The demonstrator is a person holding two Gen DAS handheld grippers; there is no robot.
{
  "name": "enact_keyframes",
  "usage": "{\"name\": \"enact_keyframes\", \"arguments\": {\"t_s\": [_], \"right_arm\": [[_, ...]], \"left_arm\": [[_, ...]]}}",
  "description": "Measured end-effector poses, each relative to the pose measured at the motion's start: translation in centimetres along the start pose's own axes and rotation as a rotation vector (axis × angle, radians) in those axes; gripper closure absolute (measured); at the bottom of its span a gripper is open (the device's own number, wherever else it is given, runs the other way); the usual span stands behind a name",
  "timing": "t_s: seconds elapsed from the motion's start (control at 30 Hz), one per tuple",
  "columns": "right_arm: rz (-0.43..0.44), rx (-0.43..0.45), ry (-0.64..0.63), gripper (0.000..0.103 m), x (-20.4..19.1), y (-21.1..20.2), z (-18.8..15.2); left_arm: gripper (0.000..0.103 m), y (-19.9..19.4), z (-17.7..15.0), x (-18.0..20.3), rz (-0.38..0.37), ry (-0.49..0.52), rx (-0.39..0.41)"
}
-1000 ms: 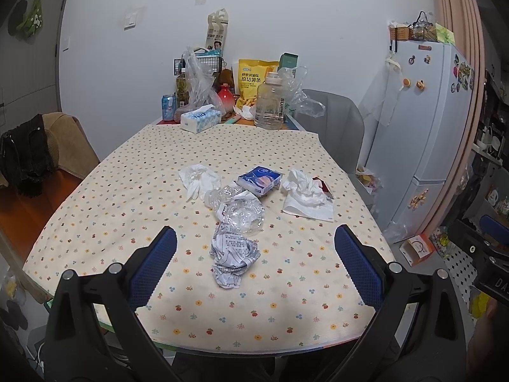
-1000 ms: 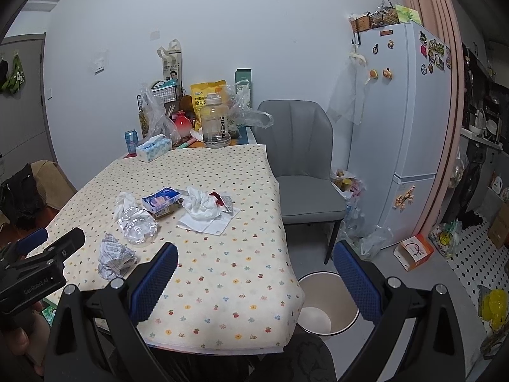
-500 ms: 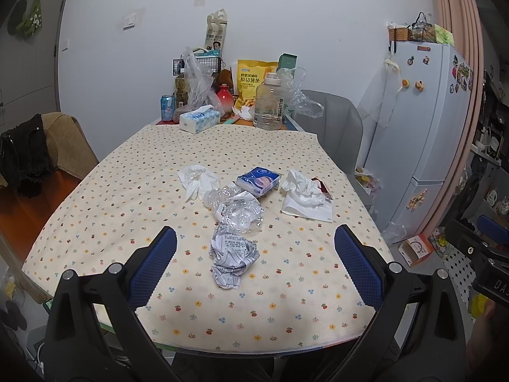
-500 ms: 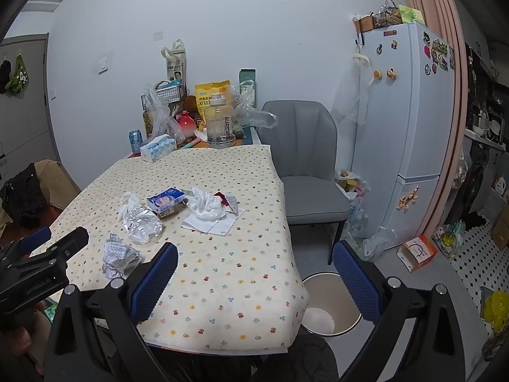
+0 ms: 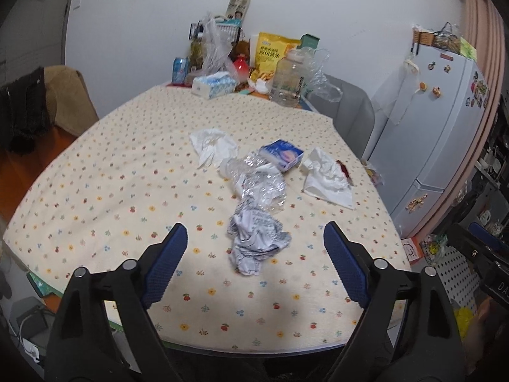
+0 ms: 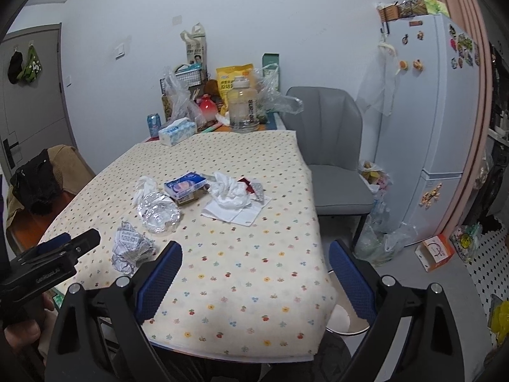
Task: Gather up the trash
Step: 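Grasp the crumpled silver wrapper with the left gripper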
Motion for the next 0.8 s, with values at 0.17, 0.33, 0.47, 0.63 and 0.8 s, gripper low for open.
{"name": "enact_keyframes", "arguments": {"t_s": [0.17, 0.33, 0.47, 0.63, 0.8], "right_arm": [[0.03, -0.038, -0.001, 0.016, -0.8, 2.0, -0.4], [0.042, -0.089, -0.001, 0.019, -1.0, 4.3, -1.2], [0.046, -0.13, 0.01, 0.022, -0.7, 6.1, -1.6], [0.061, -0.173, 0.015, 0.028, -0.7, 8.6, -1.2], [0.08, -0.191, 0.005, 0.033, -1.4, 10.9, 0.2]], "left_arm": [[0.02, 2.3, -0.7, -0.8, -0.019, -0.031, -0.039], [0.03, 4.9, -1.2, -0.7, -0.046, -0.042, -0.088], [0.034, 6.9, -1.4, -0.3, -0.063, -0.052, -0.121], [0.072, 9.2, -1.6, 0.3, -0.132, -0.098, -0.181], [0.082, 7.9, 0.6, -0.2, -0.104, -0.1, -0.12]]}}
Point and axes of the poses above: each gripper's, at about its wrist camera, not at the fingertips, and y roughly the way its jaws point, x to its right, z to its top, the point moved 8 cm from there along y, roughly the way its jaws point, and after that the axes turned 8 degrees about y, right-handed, at the moved point
